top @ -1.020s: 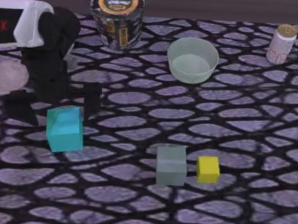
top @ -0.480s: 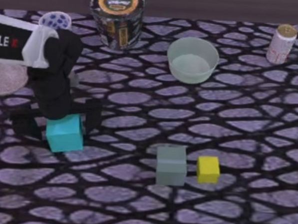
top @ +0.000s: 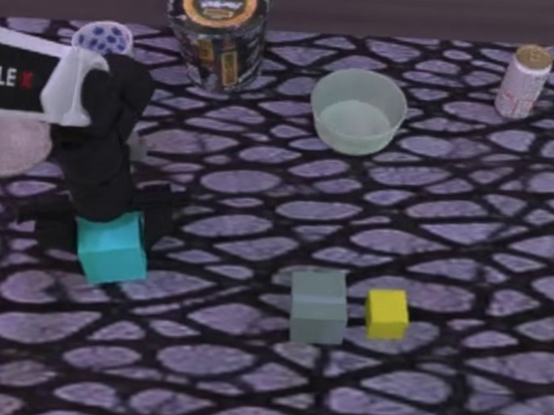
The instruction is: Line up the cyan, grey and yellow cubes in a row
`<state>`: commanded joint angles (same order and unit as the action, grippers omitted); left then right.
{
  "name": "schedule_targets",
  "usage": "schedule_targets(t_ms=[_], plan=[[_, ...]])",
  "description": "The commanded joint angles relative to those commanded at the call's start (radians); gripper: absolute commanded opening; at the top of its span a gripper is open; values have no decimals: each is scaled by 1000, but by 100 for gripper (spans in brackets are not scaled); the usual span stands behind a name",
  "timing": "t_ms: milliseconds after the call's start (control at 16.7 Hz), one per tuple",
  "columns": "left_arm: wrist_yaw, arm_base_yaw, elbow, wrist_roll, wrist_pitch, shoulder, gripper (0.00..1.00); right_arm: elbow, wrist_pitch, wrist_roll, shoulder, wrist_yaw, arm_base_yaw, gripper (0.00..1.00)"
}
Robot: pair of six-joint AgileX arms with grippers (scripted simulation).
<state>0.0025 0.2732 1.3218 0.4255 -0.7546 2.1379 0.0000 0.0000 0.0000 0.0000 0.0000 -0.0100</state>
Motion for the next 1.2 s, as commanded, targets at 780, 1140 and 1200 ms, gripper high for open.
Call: schedule_targets(t_ms=[780, 1140, 1200], plan=[[0, 0, 0, 0, 0, 0, 0, 0, 0, 0, 0, 0, 0, 100], [-5, -9, 60, -1, -113, -56, 0, 0, 0, 0, 0, 0, 0, 100], [-5, -12, 79, 0, -151, -72, 0, 0, 0, 0, 0, 0, 0, 100]])
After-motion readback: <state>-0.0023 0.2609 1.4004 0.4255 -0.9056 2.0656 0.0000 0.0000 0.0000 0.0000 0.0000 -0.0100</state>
